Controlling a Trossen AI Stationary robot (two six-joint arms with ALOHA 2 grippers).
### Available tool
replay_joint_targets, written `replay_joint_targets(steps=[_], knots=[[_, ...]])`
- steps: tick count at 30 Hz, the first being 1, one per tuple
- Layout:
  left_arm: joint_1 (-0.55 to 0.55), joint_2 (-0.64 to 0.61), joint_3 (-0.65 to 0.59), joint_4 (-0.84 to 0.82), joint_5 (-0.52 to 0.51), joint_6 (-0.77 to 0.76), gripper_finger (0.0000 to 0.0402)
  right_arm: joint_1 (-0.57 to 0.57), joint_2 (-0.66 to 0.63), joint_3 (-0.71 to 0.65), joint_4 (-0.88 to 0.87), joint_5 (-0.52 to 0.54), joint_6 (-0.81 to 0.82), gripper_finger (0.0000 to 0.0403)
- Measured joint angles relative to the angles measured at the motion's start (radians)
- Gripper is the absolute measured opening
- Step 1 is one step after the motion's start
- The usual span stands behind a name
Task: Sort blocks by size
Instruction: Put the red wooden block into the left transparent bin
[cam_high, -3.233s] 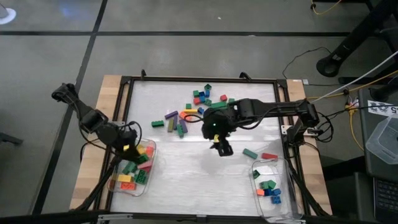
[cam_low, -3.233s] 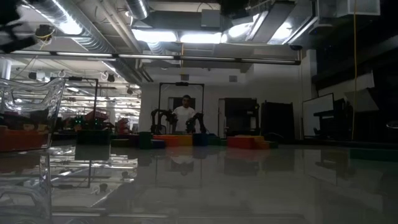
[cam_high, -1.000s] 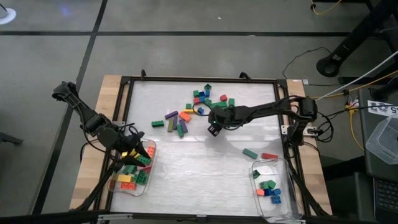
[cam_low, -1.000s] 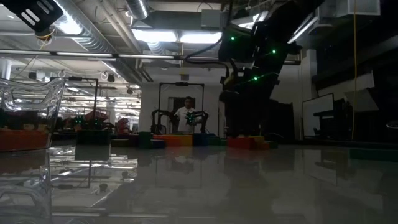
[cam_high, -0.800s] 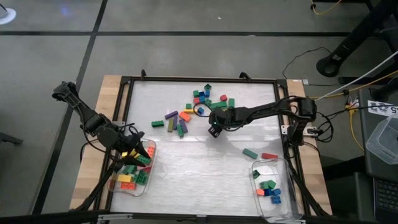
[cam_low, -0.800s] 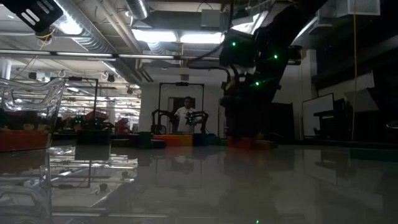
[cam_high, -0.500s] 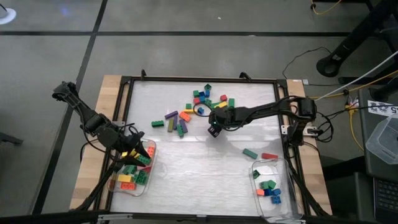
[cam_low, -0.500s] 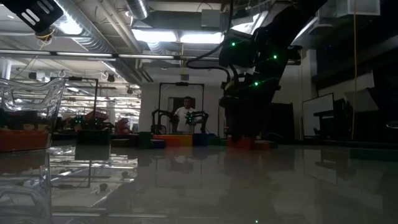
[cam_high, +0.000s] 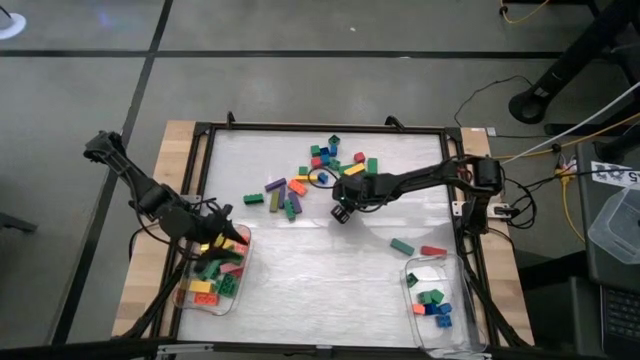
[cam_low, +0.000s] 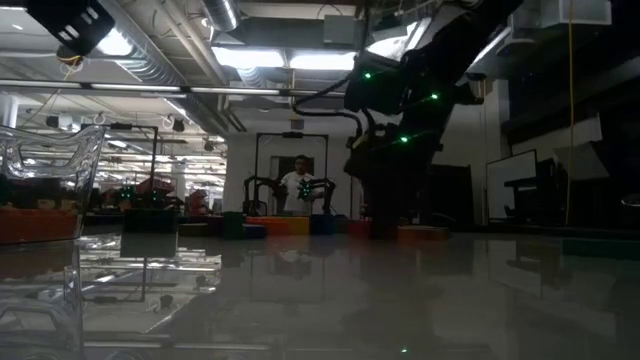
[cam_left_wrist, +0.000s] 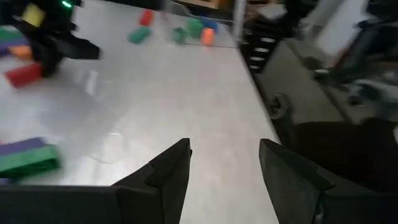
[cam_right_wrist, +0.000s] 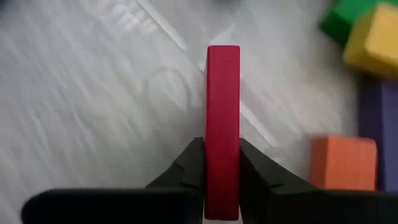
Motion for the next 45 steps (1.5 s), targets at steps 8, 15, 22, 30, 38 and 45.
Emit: replay_joint_targets(steps=[8,15,22,30,38,45], knots=[[0.001,0.118,0.000,0.001,-0.220,0.067,0.0178,0.048,0.000,0.142,0.067,-0.083,-0.130,0.0069],[0.053,0.253,0.000,0.029,-0.327,0.028,0.0178,0.126,-0.001,0.231,0.200,-0.174,-0.261,0.0079],[0.125,0.357,0.000,0.195,-0.313,0.060,0.0178,0.199,-0.002,0.257,0.260,-0.173,-0.374,0.0015],[0.190,0.434,0.000,0.334,-0.201,-0.021,0.0178,0.216,-0.001,0.257,0.221,-0.180,-0.375,0.0026],[0.288,0.595,0.026,0.394,-0.089,-0.001,0.0178,0.213,0.000,0.257,0.221,-0.193,-0.376,0.0044],[0.410,0.750,0.110,0.358,0.075,0.042,0.0178,0.199,-0.079,0.258,0.128,-0.205,-0.376,0.0044]])
